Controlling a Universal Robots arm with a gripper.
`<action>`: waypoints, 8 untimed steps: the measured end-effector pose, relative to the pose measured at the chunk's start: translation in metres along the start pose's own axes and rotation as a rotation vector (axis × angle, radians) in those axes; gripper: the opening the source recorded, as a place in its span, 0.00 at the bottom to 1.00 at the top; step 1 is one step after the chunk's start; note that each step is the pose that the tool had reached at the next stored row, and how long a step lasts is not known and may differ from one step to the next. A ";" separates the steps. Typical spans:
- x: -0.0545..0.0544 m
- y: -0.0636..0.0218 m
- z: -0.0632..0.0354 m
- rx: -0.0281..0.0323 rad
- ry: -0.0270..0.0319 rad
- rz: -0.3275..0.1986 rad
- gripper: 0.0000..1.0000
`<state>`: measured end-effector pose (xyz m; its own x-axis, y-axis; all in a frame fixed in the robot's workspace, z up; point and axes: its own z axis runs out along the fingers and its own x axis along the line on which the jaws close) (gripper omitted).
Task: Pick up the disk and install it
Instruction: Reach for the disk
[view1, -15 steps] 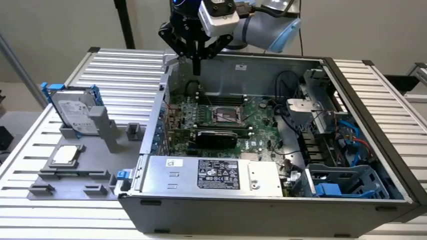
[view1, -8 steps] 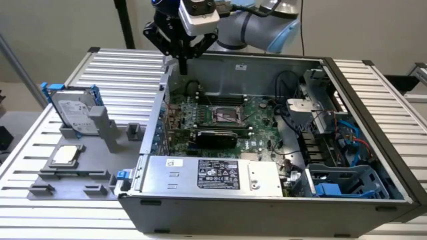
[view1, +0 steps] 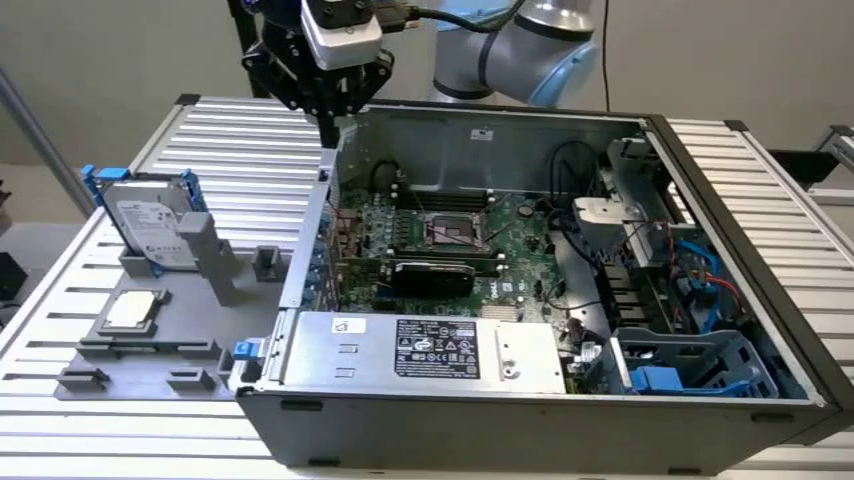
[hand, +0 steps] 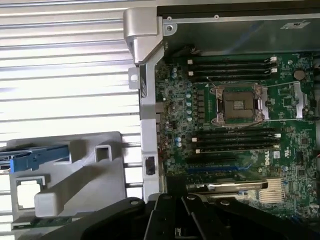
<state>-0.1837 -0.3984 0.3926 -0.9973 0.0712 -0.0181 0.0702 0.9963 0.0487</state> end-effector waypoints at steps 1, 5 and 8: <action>0.005 -0.0001 -0.0001 0.0000 0.0001 0.000 0.00; 0.023 0.0001 -0.0003 0.0000 0.0007 0.000 0.00; 0.037 0.0008 -0.0003 0.0001 0.0013 0.000 0.00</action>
<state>-0.2202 -0.3950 0.3923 -0.9973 0.0712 -0.0168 0.0703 0.9963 0.0486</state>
